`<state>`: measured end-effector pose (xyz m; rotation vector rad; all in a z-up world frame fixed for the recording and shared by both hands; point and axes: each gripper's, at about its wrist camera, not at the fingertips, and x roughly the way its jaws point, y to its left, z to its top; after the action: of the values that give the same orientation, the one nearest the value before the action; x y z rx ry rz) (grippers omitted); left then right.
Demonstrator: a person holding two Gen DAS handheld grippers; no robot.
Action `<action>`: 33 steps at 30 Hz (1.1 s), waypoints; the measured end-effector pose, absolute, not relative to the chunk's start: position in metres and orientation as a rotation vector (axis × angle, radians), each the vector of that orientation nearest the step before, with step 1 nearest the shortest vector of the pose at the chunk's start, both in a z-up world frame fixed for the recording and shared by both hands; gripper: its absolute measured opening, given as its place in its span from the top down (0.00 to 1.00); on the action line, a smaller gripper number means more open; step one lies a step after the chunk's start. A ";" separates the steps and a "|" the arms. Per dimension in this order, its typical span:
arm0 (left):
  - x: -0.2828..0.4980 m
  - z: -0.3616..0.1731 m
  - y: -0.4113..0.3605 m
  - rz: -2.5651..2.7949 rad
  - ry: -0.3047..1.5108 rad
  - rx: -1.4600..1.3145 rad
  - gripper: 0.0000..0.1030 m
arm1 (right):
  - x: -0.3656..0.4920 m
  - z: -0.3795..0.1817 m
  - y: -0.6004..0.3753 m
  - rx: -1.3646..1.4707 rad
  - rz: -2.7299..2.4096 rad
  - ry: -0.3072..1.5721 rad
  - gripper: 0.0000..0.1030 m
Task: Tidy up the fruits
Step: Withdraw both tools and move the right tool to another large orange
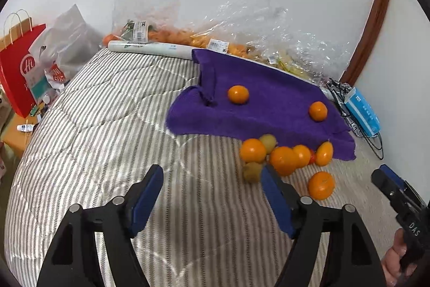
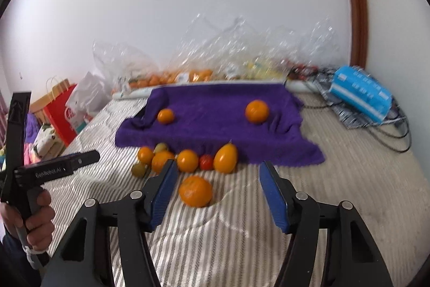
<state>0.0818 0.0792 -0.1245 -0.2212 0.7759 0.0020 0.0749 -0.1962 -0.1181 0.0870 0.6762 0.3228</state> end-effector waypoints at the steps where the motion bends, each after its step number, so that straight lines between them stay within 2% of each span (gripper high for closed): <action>1: 0.082 -0.127 0.080 0.006 0.782 -0.215 0.26 | 0.077 -0.123 -0.192 0.084 0.329 0.689 0.40; 15: 0.096 -0.163 0.097 -0.011 0.831 -0.191 0.26 | 0.109 -0.171 -0.146 0.000 0.357 0.841 0.40; 19: 0.096 -0.166 0.097 -0.056 0.829 -0.208 0.26 | 0.118 -0.178 -0.138 -0.029 0.346 0.883 0.45; 23: 0.096 -0.167 0.097 -0.072 0.829 -0.221 0.27 | 0.119 -0.182 -0.132 -0.078 0.335 0.902 0.55; 33: 0.092 -0.160 0.085 -0.159 0.783 -0.204 0.29 | 0.120 -0.183 -0.133 -0.085 0.308 0.901 0.58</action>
<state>0.0918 0.0853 -0.1601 -0.2036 0.7834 -0.1595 0.1204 -0.1332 -0.1828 -0.0847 0.9014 0.3076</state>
